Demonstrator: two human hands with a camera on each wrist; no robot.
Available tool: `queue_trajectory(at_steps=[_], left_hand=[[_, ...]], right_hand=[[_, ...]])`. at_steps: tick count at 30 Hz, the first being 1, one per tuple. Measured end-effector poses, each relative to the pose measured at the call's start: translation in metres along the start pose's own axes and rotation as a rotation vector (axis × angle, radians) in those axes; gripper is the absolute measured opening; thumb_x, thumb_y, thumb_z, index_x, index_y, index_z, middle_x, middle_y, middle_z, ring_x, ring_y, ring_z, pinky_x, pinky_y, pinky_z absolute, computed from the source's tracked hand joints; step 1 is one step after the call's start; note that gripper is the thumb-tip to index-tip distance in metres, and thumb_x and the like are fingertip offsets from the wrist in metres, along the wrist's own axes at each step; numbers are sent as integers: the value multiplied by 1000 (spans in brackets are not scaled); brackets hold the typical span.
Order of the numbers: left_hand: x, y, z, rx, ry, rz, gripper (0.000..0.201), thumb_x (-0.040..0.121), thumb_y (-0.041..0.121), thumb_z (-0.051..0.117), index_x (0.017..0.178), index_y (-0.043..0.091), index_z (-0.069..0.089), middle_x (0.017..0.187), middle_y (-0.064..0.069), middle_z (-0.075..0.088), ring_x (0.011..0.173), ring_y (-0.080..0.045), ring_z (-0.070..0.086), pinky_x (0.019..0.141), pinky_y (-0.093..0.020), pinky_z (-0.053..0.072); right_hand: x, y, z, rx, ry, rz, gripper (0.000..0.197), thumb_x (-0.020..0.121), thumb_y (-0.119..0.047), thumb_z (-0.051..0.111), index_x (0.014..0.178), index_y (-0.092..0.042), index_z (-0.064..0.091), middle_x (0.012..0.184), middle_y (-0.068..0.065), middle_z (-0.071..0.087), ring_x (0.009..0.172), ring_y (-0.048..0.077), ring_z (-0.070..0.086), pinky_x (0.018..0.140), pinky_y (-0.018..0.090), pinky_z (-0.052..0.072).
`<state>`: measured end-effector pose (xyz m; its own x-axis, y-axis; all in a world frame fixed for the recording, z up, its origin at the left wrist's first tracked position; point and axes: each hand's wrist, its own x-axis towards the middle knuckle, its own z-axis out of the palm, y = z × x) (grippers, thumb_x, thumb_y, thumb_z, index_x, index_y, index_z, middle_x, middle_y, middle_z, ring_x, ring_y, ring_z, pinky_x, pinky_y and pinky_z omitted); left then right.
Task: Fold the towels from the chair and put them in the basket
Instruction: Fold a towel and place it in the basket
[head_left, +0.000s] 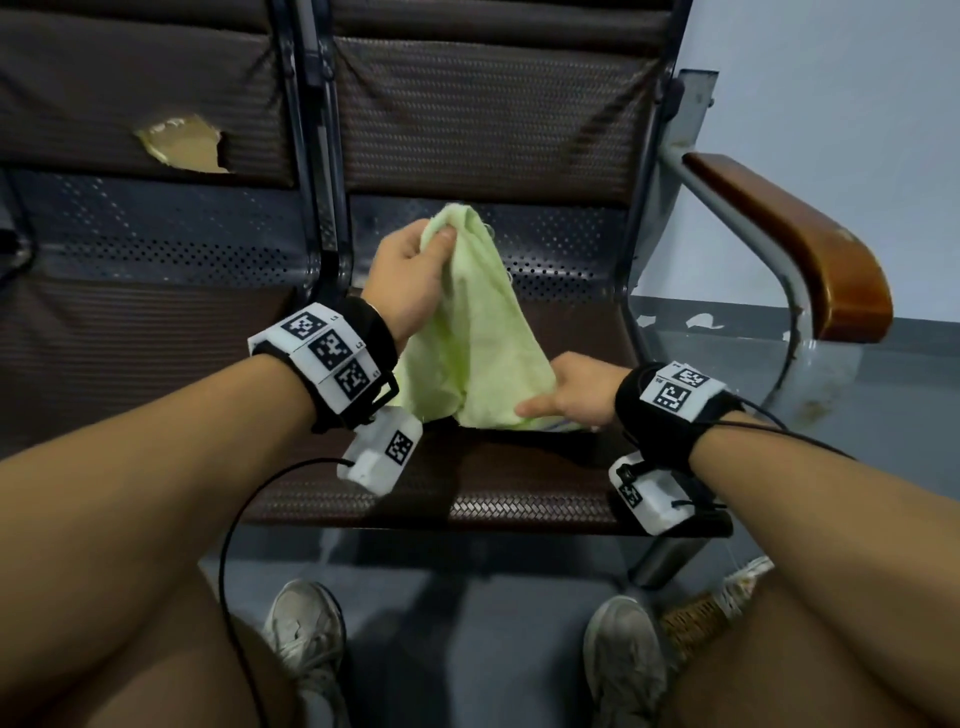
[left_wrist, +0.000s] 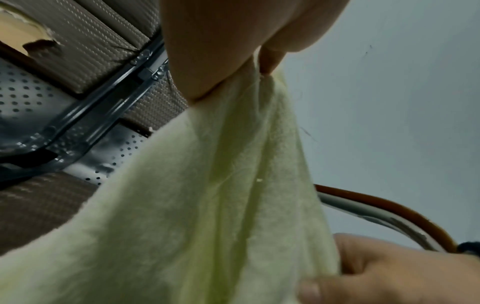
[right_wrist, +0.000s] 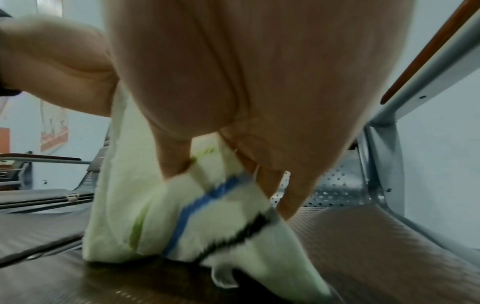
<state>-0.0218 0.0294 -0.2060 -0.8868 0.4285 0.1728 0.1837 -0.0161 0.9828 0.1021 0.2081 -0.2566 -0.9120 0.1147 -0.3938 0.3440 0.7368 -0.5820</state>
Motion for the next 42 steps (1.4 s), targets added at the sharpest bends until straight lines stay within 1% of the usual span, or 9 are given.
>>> queue_trajectory(at_steps=[3,7,10,14,18,25,30,37,42], left_hand=[[5,-1,-9,-71,112,-110,28,99,25,48,73,18,58,59,6,62,56,-13,61,58,-27,51],[10,-6,-28,15,49,-145,13,78,23,66,84,13,62,67,0,67,61,-22,66,60,-35,56],[14,-12,-40,53,56,-97,17,80,11,73,95,10,66,87,-5,71,78,-23,69,72,-35,59],[16,-15,-46,131,85,-13,18,83,23,78,83,17,61,87,-6,68,77,-19,65,71,-34,56],[15,-15,-47,158,43,9,15,83,25,78,98,22,76,97,-2,76,89,-20,73,85,-41,60],[15,-23,-59,367,143,27,15,86,36,74,87,22,77,84,4,75,80,-16,72,72,-34,59],[17,-17,-52,387,207,133,24,92,38,64,91,13,64,85,2,68,77,-14,63,67,-33,51],[19,-2,-50,282,317,125,15,81,34,76,87,24,66,91,0,72,87,-20,69,79,-44,60],[19,-5,-56,250,285,35,18,70,45,81,80,31,76,81,6,76,78,-14,74,74,-41,63]], right_hand=[[-2,6,-7,68,104,-43,18,94,-38,65,86,-21,68,64,-11,70,55,2,63,61,29,51],[1,8,-17,59,377,-194,22,91,-24,71,86,-16,50,75,-4,61,66,15,56,65,32,46],[-1,10,-20,139,244,-163,22,87,-30,76,98,-17,63,80,-2,70,64,13,58,60,27,46],[-4,19,-18,-65,25,-44,27,86,-40,75,75,-15,74,61,-7,65,56,6,53,60,24,43],[-6,26,-22,-149,46,0,28,91,-38,69,83,-11,73,75,5,67,69,17,59,68,31,46],[-14,32,-50,-173,607,-99,38,85,-45,72,77,-19,45,71,-4,54,71,24,53,60,35,35],[-22,26,-63,-325,692,-96,64,80,-82,44,74,-19,55,66,-3,58,65,18,55,54,34,36],[-32,30,-66,-294,727,-180,17,100,-40,51,94,-26,58,82,-2,64,84,29,61,72,40,47],[-35,26,-62,-188,597,-32,42,95,-48,59,79,-10,68,65,-2,61,70,20,59,59,31,35]])
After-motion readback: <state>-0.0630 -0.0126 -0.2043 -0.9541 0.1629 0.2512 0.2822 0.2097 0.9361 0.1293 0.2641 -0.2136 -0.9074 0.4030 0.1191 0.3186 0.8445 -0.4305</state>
